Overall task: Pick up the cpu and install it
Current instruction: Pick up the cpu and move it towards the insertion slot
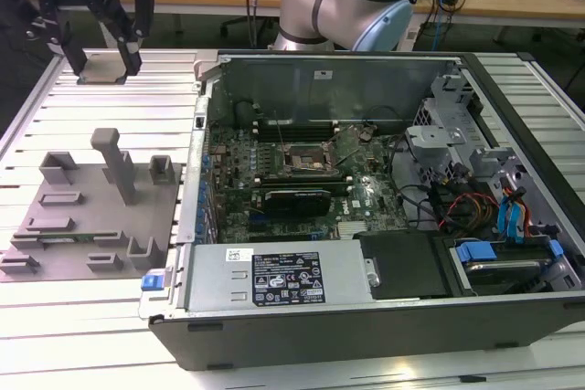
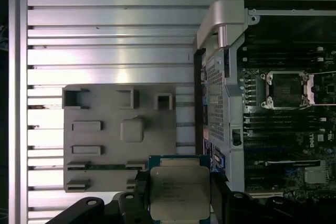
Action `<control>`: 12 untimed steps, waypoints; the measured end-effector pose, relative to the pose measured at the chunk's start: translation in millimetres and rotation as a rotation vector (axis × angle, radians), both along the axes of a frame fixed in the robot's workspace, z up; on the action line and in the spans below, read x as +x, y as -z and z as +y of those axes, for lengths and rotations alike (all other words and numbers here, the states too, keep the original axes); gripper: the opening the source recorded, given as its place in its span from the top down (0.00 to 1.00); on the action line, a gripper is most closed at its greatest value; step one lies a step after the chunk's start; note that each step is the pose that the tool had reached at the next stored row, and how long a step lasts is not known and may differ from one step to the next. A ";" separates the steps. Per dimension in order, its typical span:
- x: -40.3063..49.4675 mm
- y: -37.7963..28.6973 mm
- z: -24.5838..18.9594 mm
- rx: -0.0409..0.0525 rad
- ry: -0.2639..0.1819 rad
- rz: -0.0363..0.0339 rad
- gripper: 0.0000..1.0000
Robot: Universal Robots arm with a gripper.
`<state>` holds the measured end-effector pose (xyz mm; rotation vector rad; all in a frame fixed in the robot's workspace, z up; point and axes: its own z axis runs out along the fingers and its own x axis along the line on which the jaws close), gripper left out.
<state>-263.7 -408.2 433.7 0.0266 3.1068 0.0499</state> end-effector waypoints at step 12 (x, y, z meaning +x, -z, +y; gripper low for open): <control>18.3 0.0 0.0 0.0000 0.000 0.0001 0.45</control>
